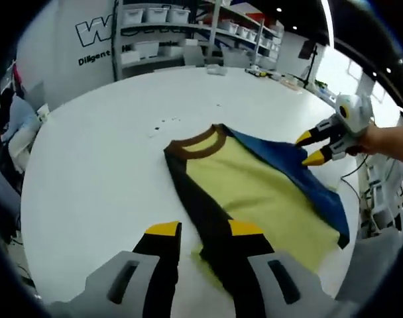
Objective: Fold the garment on the visible template until the final outline fits inside the template.
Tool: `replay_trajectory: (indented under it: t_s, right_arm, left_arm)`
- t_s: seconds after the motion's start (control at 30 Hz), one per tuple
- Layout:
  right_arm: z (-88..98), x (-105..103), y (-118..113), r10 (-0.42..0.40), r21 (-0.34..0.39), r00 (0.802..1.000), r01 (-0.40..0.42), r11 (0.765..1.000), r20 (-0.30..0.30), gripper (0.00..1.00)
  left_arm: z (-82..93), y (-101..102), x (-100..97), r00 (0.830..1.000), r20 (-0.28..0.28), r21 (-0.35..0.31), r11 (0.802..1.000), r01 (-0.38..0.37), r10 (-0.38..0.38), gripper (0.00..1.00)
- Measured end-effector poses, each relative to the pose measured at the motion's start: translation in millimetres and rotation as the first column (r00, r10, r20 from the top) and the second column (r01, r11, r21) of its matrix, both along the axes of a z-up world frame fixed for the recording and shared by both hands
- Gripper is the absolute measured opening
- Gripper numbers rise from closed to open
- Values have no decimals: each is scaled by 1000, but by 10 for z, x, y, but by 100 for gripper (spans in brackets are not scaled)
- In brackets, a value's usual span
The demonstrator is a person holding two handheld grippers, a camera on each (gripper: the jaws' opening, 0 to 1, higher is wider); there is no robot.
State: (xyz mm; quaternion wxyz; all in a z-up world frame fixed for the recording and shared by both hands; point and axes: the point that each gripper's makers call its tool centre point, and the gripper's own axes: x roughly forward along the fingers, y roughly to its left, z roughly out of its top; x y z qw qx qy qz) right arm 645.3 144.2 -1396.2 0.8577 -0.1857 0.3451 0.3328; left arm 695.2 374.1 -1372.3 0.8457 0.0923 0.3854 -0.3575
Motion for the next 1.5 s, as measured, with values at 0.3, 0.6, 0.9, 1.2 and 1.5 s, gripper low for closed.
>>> replay_trajectory:
  t_s: [0.3,0.6,0.9,1.2,1.5]
  right_arm:
    - [1,-816,227,21,8,1000,-21,1000,5,31]
    - [-112,-1283,311,21,-32,999,-20,999,37,31]
    - [-226,-1424,445,16,-48,998,-13,999,63,29]
    - [-266,-1449,618,-14,-20,999,15,1000,48,35]
    - [-419,-1388,648,37,-121,998,-30,992,54,18]
  left_arm:
    - [-202,-53,-1138,996,6,53,994,93,-93,36]
    - [-368,-215,-1678,978,76,151,972,181,-194,40]
    - [-537,-399,-1729,969,101,228,953,198,-226,38]
    - [-722,-306,-1663,990,45,209,970,121,-133,16]
    - [-604,-130,-1617,1000,-15,78,997,-15,16,5]
